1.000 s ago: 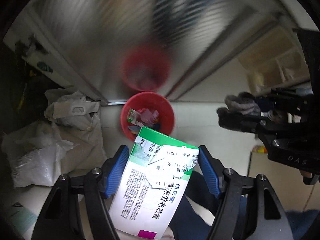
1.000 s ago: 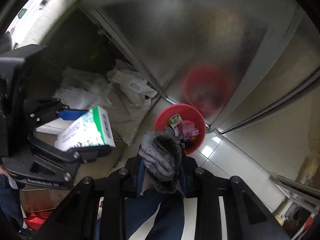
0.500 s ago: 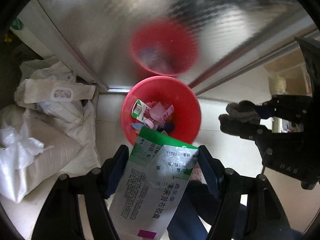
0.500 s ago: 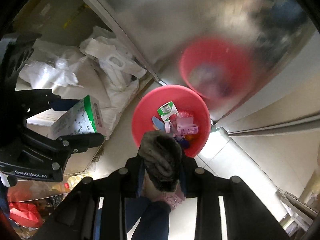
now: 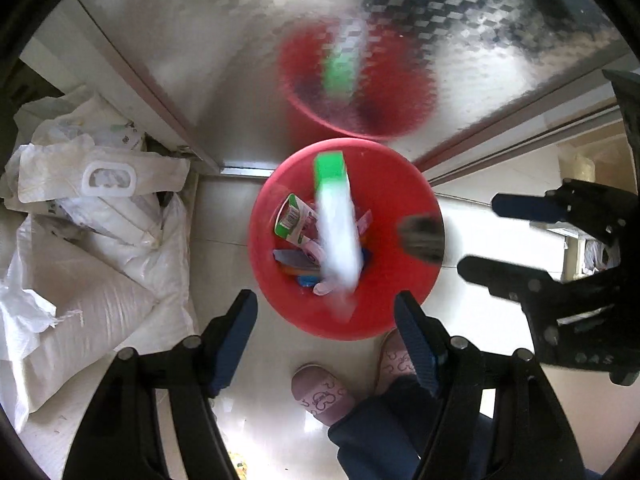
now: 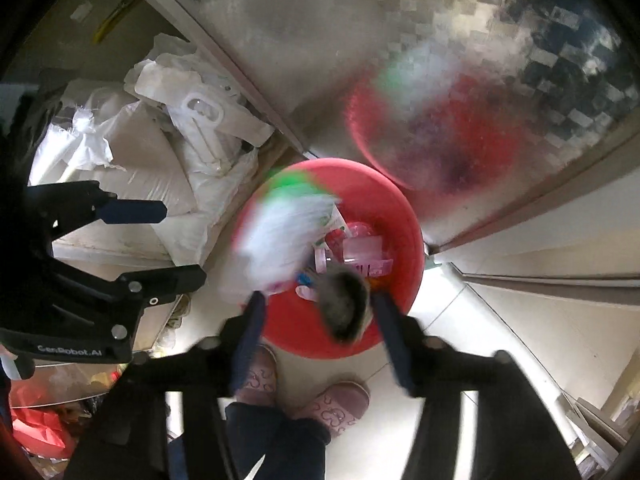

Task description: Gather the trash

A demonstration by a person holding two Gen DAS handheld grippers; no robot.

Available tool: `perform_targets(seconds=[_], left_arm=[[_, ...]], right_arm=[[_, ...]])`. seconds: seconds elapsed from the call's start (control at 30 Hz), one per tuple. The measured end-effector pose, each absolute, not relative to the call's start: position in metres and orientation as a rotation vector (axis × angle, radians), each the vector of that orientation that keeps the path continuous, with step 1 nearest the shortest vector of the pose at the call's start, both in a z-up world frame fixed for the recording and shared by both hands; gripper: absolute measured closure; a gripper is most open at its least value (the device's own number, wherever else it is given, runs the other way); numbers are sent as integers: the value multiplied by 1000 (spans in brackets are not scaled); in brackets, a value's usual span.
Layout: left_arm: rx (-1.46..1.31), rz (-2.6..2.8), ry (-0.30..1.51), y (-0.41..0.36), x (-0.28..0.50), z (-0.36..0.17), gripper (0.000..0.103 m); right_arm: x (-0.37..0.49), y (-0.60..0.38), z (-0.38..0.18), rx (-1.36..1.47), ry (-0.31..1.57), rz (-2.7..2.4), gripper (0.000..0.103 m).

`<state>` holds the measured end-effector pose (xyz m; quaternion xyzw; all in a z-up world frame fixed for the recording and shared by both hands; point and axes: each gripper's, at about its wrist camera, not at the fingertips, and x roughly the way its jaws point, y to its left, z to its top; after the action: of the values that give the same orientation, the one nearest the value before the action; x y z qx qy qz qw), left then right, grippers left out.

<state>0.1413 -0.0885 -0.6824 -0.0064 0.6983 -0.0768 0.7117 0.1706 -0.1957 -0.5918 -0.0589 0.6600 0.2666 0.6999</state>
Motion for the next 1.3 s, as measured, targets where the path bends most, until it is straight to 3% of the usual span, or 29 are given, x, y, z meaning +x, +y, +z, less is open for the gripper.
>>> perform_targets(seconds=[0.03,0.07,0.33,0.53,0.77,0.9,1.1,1.3], left_arm=[[-19,-169,1551,-89,142,-683,23],[-25,-170,1553,-88,143,-682,22],[-18,-159,1573,-89,145,-672,22],[10,-125,1574,-96,133,-629,21],[19,-74,1561,-104,98,-531,15],[-22,-51,1520,-105,73,-462,0],[23,23,1440,-117,36,-370,0],[-43,98,1250,-121,-2,-272,0]], right_arm=[[172,-196,-592,-126,1467,598,34],[172,-196,-592,-124,1465,601,32],[177,-202,-582,-152,1449,594,25],[170,-197,-552,-162,1430,617,21],[141,-198,-472,-163,1387,604,20],[123,-200,-411,-146,1369,598,12],[95,-214,-315,-98,1316,547,2],[58,-212,-235,-113,1155,470,1]])
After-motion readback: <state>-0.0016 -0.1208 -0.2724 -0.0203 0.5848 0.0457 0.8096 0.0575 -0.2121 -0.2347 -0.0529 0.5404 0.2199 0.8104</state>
